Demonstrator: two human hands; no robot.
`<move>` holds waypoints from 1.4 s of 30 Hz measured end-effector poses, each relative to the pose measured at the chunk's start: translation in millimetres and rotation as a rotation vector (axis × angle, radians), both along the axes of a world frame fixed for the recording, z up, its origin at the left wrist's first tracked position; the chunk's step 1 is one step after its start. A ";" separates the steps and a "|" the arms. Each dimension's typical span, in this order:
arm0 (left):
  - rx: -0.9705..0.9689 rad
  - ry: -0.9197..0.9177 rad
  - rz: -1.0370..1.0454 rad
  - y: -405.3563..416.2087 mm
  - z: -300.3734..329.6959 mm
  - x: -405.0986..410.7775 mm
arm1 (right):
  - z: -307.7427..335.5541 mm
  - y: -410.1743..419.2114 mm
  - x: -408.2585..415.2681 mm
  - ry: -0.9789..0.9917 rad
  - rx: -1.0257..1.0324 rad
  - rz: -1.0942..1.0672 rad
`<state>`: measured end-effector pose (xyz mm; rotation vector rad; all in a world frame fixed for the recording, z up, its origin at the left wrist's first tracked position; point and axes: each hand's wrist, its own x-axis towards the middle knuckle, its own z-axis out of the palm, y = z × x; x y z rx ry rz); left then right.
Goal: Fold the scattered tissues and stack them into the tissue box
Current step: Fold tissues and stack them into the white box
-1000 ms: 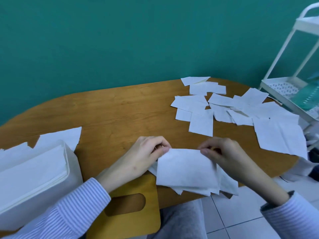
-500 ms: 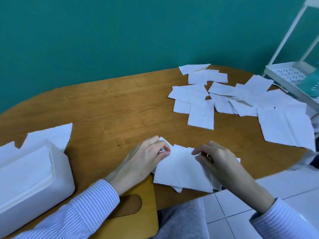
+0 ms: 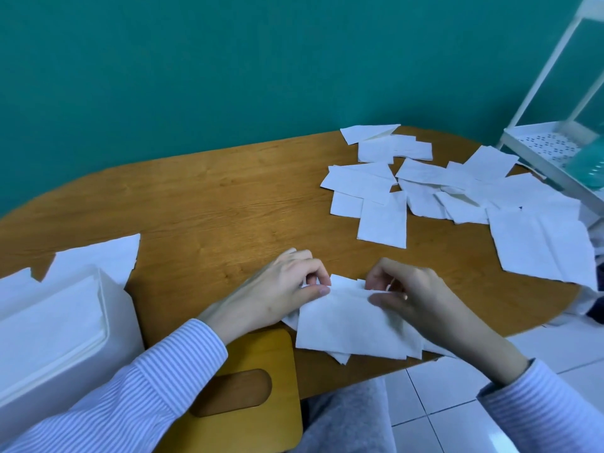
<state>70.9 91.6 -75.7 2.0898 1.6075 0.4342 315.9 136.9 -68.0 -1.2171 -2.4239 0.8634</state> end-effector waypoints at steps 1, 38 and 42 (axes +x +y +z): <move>0.006 -0.049 0.014 0.3 4.6 -1.6 | 6.8 2.6 1.5 0.060 -0.029 -0.017; 0.006 -0.186 0.283 -4.5 -24.3 -3.3 | -29.1 12.9 -12.5 -0.047 0.077 -0.109; 0.011 -0.160 0.272 -2.8 -28.7 -3.8 | -39.4 13.8 -13.3 -0.037 0.140 -0.117</move>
